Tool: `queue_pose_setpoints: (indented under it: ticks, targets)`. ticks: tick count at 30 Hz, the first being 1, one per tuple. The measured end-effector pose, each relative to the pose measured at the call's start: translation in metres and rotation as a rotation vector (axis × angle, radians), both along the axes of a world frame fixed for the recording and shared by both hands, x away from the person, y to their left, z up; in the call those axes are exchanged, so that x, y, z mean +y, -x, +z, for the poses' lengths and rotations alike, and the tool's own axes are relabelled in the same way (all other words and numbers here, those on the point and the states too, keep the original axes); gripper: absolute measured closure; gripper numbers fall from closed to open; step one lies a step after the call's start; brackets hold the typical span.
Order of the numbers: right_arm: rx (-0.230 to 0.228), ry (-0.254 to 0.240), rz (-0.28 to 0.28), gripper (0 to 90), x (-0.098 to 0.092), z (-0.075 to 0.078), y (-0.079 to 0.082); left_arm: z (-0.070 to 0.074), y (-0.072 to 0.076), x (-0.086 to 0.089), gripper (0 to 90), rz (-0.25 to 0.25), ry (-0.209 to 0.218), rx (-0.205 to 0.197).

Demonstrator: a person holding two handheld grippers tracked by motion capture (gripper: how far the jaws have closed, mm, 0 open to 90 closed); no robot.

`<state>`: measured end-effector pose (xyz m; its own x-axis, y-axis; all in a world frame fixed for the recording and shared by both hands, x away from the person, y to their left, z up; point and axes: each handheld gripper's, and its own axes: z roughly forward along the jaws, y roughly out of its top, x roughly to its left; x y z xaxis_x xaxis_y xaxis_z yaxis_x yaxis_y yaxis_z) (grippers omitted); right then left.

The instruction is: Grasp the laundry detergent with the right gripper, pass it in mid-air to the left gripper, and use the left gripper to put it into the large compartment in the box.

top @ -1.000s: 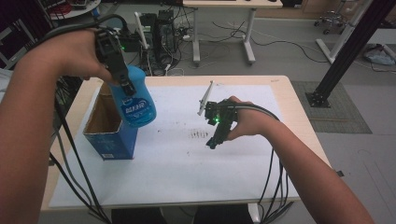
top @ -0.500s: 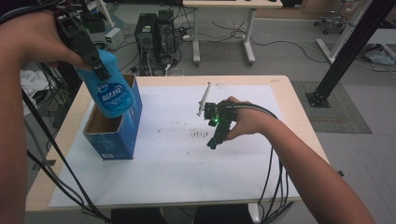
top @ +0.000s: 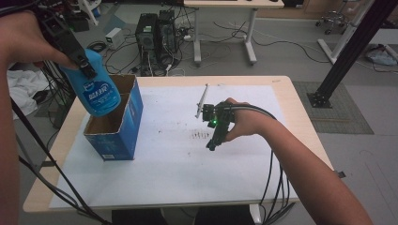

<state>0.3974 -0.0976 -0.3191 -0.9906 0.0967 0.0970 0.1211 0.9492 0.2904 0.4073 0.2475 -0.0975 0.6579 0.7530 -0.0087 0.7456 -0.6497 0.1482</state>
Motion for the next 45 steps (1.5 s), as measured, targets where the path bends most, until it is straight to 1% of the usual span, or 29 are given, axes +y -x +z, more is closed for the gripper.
queue_pose_setpoints:
  ticks: [5, 8, 10, 11, 12, 14, 15, 16, 17, 21, 22, 23, 25, 29, 30, 32, 34, 35, 36, 40, 42, 43, 45]
  targets:
    - [-0.008, 0.003, 0.008, 13.4, 0.001, -0.002, 0.0, -0.01, -0.004, 0.004, 38.2, 0.033, -0.02, 0.002]
    - [-0.006, 0.004, 0.006, 13.4, 0.001, -0.002, 0.0, -0.017, -0.005, 0.006, 38.2, 0.049, -0.033, 0.011]
    - [-0.006, 0.004, 0.006, 13.4, 0.001, -0.003, 0.0, -0.023, -0.007, 0.005, 38.2, 0.049, -0.038, 0.014]
    - [-0.006, 0.004, 0.006, 13.4, 0.001, -0.003, 0.0, -0.023, -0.007, 0.005, 38.2, 0.049, -0.038, 0.014]
    - [-0.006, 0.003, 0.007, 13.4, 0.001, -0.004, 0.0, -0.031, -0.008, 0.004, 38.2, 0.051, -0.044, 0.024]
    - [-0.008, 0.003, 0.012, 13.4, 0.002, -0.005, 0.0, -0.039, -0.01, 0.002, 38.2, 0.049, -0.048, 0.029]
    - [-0.008, 0.003, 0.012, 13.4, 0.002, -0.005, 0.0, -0.039, -0.01, 0.002, 38.2, 0.049, -0.048, 0.029]
    - [-0.004, 0.003, 0.012, 13.4, 0.002, -0.007, 0.001, -0.05, -0.012, 0.0, 38.2, 0.028, -0.056, 0.033]
    - [-0.004, 0.003, 0.012, 13.4, 0.002, -0.007, 0.001, -0.05, -0.012, 0.0, 38.2, 0.028, -0.056, 0.033]
    - [-0.004, 0.002, 0.011, 13.4, 0.001, -0.008, 0.001, -0.068, -0.015, -0.003, 38.2, 0.005, -0.063, 0.032]
    - [-0.004, 0.002, 0.011, 13.4, 0.001, -0.008, 0.001, -0.068, -0.015, -0.003, 38.2, 0.005, -0.063, 0.032]
    - [-0.003, 0.002, 0.007, 13.4, 0.001, -0.008, 0.002, -0.078, -0.017, -0.004, 38.2, 0.011, -0.059, 0.03]
    - [-0.005, -0.003, 0.007, 13.4, -0.001, -0.007, 0.001, -0.087, -0.019, -0.003, 38.2, 0.008, -0.066, 0.039]
    - [-0.004, -0.002, -0.001, 13.4, -0.003, -0.008, 0.001, -0.103, -0.022, -0.003, 38.2, -0.012, -0.07, 0.043]
    - [-0.004, -0.002, 0.002, 13.4, -0.003, -0.008, 0.001, -0.108, -0.022, -0.003, 38.2, -0.009, -0.067, 0.043]
    - [-0.004, -0.004, 0.004, 13.4, -0.003, -0.009, 0.0, -0.116, -0.023, -0.003, 38.2, -0.028, -0.072, 0.047]
    - [0.0, 0.001, -0.002, 13.4, -0.003, -0.009, 0.001, -0.116, -0.023, -0.003, 38.2, -0.028, -0.072, 0.047]
    - [0.0, 0.001, -0.002, 13.4, -0.003, -0.009, 0.001, -0.124, -0.024, -0.005, 38.2, -0.062, -0.087, 0.052]
    - [-0.003, 0.002, 0.007, 13.4, -0.002, -0.01, 0.001, -0.127, -0.024, -0.005, 38.2, -0.072, -0.088, 0.049]
    - [-0.002, 0.005, 0.0, 13.4, -0.001, -0.01, 0.002, -0.138, -0.024, -0.006, 38.2, -0.098, -0.093, 0.06]
    - [-0.006, 0.008, 0.004, 13.4, 0.0, -0.011, 0.002, -0.143, -0.024, -0.006, 38.2, -0.099, -0.091, 0.061]
    - [-0.006, 0.008, 0.004, 13.4, 0.0, -0.011, 0.002, -0.143, -0.024, -0.006, 38.2, -0.099, -0.091, 0.061]
    - [-0.005, 0.009, 0.005, 13.4, -0.001, -0.013, 0.003, -0.15, -0.025, -0.006, 38.2, -0.11, -0.092, 0.059]
